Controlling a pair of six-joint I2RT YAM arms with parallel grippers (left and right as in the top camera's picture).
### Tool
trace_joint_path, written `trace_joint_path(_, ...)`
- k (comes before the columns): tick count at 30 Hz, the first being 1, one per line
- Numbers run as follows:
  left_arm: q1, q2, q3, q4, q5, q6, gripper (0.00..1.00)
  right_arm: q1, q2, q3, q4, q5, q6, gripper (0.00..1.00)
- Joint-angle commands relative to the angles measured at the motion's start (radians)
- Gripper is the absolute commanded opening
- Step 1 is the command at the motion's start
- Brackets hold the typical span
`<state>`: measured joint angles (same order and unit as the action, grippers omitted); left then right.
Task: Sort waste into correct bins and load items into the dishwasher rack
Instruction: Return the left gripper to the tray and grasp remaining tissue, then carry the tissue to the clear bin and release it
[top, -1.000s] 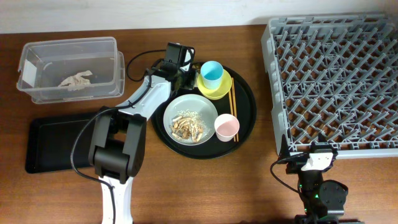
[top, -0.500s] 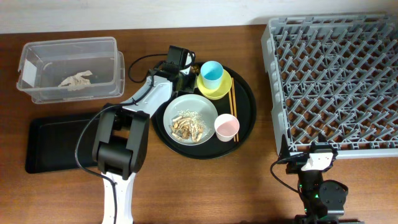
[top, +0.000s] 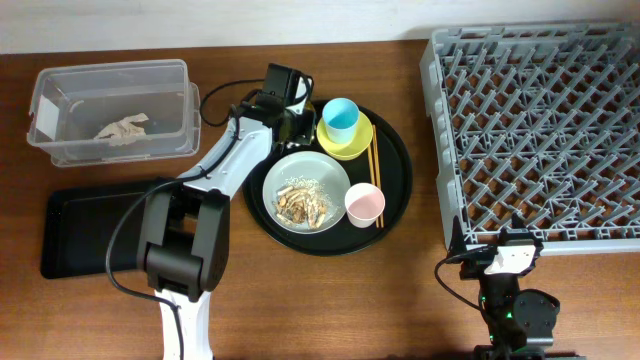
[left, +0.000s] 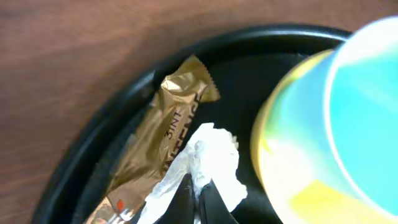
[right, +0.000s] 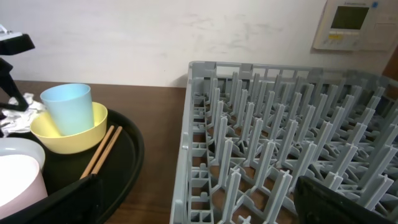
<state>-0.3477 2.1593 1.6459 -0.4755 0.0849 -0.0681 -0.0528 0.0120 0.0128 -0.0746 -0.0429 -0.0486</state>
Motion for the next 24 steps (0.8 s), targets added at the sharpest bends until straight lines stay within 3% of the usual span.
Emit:
trace_joint_path(1, -0.003, -0.040, 0.018, -0.002, 0.117, -0.023, 0.01, -0.006, -0.004, -0.007, -0.001, -0.002, 0.008, 0.98)
trace_joint_path(9, -0.001, -0.158, 0.018, 0.021, 0.102, -0.051, 0.01, -0.006, -0.004, -0.007, -0.001, -0.002, 0.008, 0.98)
trace_joint_path(12, 0.014, -0.202, 0.018, 0.031, -0.010, -0.051, 0.01, -0.006, -0.004, -0.007, -0.001, -0.002, 0.008, 0.98)
trace_joint_path(16, 0.074, -0.221, 0.018, 0.064, -0.271, -0.051, 0.01, -0.006, -0.004, -0.007, -0.001, -0.002, 0.008, 0.98)
trace_joint_path(24, 0.256, -0.220, 0.018, 0.109, -0.388, -0.051, 0.01, -0.006, -0.004, -0.007, -0.001, -0.002, 0.008, 0.98)
